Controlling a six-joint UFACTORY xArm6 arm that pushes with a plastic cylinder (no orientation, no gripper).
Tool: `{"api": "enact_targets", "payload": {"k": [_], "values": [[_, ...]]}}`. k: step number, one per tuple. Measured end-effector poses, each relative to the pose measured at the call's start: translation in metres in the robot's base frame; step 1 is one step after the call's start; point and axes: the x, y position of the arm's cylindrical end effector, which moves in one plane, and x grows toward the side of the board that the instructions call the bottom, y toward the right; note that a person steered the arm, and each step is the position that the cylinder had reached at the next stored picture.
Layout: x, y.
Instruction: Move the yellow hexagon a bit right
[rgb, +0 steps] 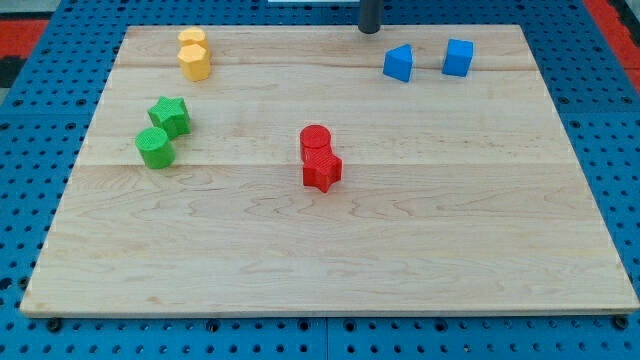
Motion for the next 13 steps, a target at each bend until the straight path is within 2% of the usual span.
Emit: {"api": "enact_targets", "payload": {"k": [8, 9, 11, 13], "values": [[0.003, -0.002], [0.003, -0.027], [0.003, -0.153], [0.003, -0.158]]}}
